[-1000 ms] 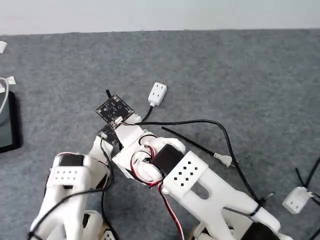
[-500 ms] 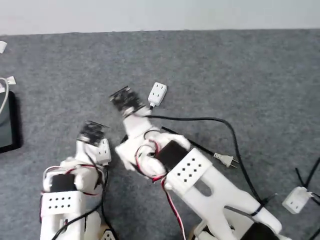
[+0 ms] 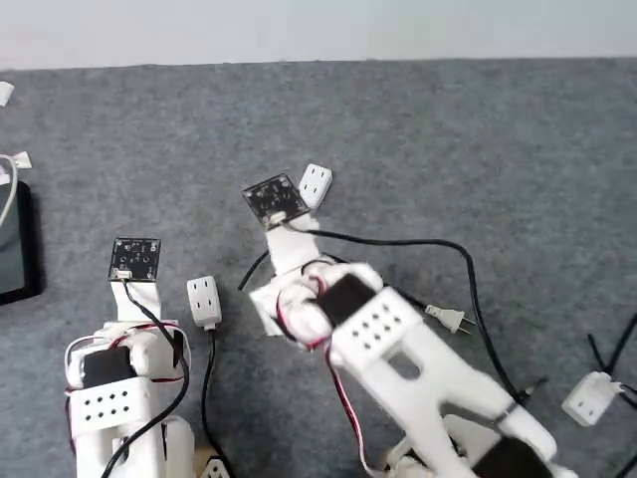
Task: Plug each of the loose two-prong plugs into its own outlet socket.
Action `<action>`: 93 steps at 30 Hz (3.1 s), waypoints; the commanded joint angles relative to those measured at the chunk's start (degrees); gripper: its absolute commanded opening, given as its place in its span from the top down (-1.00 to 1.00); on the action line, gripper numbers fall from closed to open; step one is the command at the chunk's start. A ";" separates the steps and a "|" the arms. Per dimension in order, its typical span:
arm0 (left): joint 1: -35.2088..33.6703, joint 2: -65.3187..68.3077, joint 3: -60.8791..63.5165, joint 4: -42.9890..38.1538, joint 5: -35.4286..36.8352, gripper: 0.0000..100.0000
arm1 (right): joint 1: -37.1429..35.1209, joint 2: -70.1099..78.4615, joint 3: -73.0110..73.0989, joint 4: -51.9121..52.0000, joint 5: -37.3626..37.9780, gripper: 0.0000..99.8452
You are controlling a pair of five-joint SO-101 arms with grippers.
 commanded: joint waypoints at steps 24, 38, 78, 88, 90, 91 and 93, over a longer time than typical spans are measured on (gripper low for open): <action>-0.35 -0.62 -2.59 -1.41 -1.76 0.94 | 6.02 23.87 -17.41 10.33 1.14 0.85; -0.26 -0.70 -2.07 -1.85 -3.78 0.94 | 2.86 23.16 -13.36 6.02 0.44 0.98; -0.09 -0.79 -1.98 -1.85 -3.96 0.94 | 2.86 31.25 -15.12 0.13 -4.22 0.98; -0.09 -0.79 -1.98 -1.85 -3.96 0.94 | 4.79 31.43 -15.03 0.04 -4.04 0.98; -0.09 -0.79 -1.98 -1.85 -3.96 0.94 | 4.79 31.43 -14.95 0.04 -4.04 0.98; -0.09 -0.79 -1.98 -1.85 -3.96 0.94 | 4.70 31.52 -14.95 0.13 -4.04 0.98; -0.09 -0.79 -1.98 -1.85 -4.04 0.94 | 4.70 32.66 -15.03 0.04 -4.04 0.96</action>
